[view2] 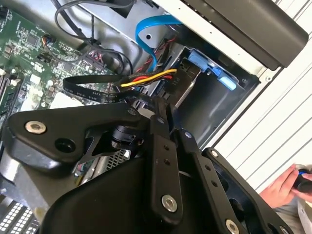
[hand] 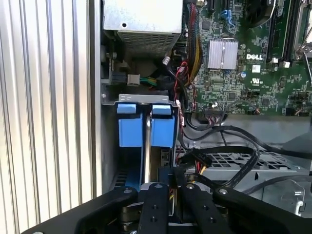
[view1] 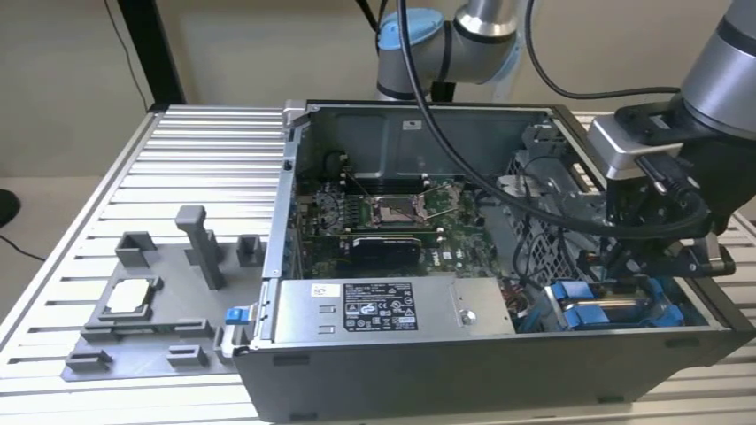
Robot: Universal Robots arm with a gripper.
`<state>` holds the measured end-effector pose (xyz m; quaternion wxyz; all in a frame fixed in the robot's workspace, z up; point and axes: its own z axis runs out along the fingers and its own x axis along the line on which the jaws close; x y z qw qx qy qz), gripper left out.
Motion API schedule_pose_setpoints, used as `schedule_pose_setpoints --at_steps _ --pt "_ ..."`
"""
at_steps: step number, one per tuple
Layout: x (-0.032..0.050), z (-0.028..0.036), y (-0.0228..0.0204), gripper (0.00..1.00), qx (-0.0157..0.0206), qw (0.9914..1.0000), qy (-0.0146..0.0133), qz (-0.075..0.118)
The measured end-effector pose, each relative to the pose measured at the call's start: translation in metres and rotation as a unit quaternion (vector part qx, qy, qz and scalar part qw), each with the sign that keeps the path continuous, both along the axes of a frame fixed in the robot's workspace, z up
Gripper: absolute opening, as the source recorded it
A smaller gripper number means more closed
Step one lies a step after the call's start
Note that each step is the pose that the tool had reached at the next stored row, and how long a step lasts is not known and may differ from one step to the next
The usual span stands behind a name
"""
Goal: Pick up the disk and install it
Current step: 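Insert the second disk wire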
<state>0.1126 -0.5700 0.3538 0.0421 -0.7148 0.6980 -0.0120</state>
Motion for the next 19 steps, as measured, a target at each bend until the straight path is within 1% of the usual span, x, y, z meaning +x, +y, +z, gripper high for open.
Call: schedule_pose_setpoints --at_steps 1,2,3,4,5,6,9,13,19 --pt "0.0 0.0 -0.0001 0.0 0.0 1.0 0.0 0.0" --pt "0.0 -0.0001 -0.0005 0.0 0.001 1.0 -0.0004 0.0" --pt "-0.0002 -0.0002 -0.0011 0.0 0.0047 0.99999 -0.002 0.0" --pt "-0.0003 -0.0003 -0.0017 0.0 0.0106 0.99993 -0.0044 0.0" --pt "-0.0002 -0.0003 -0.0027 0.0 0.0137 0.99989 -0.0055 0.001" --pt "-0.0003 -0.0004 -0.0036 0.0 0.0147 0.99987 -0.0058 0.001" --pt "-0.0005 -0.0005 -0.0058 0.0 0.0148 0.99987 -0.0059 0.001" --pt "-0.0009 -0.0013 -0.0059 0.0 0.0146 0.99988 -0.0059 0.001" --pt "-0.0009 -0.0051 -0.0059 0.0 0.0145 0.99988 -0.0058 0.001"
